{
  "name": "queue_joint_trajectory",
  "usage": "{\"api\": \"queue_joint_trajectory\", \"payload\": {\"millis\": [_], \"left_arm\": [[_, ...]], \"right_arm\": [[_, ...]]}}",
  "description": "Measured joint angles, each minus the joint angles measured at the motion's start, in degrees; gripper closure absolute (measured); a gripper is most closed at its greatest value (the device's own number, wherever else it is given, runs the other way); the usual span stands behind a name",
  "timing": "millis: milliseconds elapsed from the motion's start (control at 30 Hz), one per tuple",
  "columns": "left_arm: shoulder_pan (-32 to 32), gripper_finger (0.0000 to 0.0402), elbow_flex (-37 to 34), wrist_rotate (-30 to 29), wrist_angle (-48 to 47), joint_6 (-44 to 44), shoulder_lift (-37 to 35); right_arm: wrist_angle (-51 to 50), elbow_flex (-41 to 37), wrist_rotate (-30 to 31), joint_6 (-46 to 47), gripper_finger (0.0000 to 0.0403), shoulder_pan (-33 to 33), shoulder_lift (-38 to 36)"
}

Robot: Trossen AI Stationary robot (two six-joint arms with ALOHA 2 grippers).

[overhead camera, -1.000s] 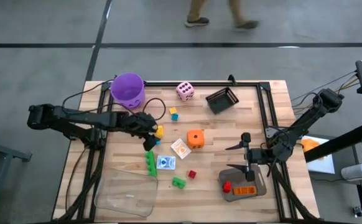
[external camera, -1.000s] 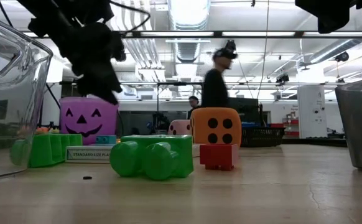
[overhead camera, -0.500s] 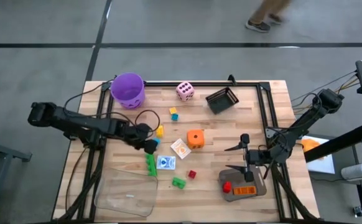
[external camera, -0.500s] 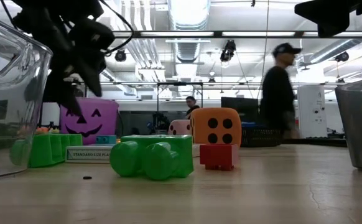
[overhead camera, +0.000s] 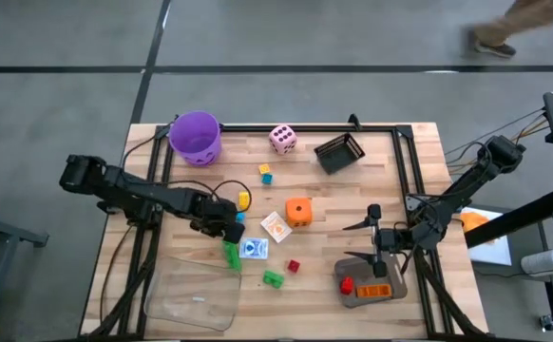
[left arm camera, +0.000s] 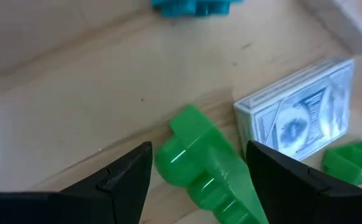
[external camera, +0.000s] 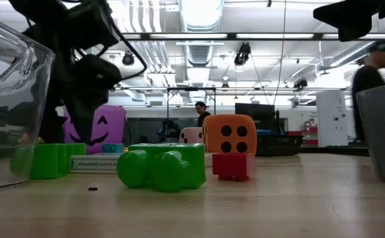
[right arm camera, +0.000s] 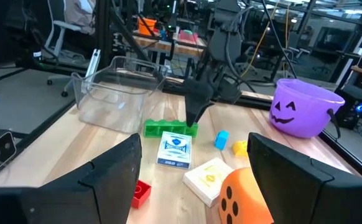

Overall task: Pick & Place Toys
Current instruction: Put the green game piece into the black bin

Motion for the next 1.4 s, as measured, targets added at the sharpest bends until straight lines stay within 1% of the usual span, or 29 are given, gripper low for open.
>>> {"api": "queue_joint_trajectory", "payload": {"millis": [300,400,500,700,767,833,867,1167,1300,1400], "left_arm": [[0.21,0.0139,0.0,0.0,0.71,1.52,2.35],[0.22,0.0156,0.0,-0.15,0.68,1.93,3.11],[0.24,0.0196,0.0,-0.17,0.4,2.62,3.53],[0.5,0.0313,0.04,-1.55,1.39,5.02,3.45],[0.79,0.0344,0.11,-1.48,1.82,6.44,3.46],[1.29,0.0383,0.11,-2.26,2.21,8.41,3.47],[1.59,0.0394,0.05,-2.53,2.1,9.2,3.53],[4.92,0.0401,0.07,-3.24,2.15,16.75,3.37],[6.32,0.0401,0.07,-3.82,2.16,23.72,1.36],[6.88,0.0401,0.5,-4.32,1.96,31.5,-2.05]], "right_arm": [[-0.02,0.0,0.71,-0.59,0.0114,0.0,-0.04],[-0.01,0.02,1.62,-0.62,0.0114,0.0,-0.04],[0.0,0.02,1.73,-0.87,0.0114,0.0,-0.06],[-0.01,0.02,1.99,-1.24,0.0114,-0.02,-0.04],[-0.02,0.04,2.19,-1.64,0.0114,-0.02,-0.05],[-0.02,0.04,2.25,-1.73,0.0114,-0.02,-0.06],[0.0,0.04,2.4,-1.85,0.0114,-0.02,-0.06],[-0.02,0.04,2.95,-1.97,0.0114,-0.04,-0.02],[0.0,0.04,2.99,-2.33,0.0114,-0.04,-0.02],[0.0,0.04,3.02,-2.87,0.0114,-0.04,-0.02]]}}
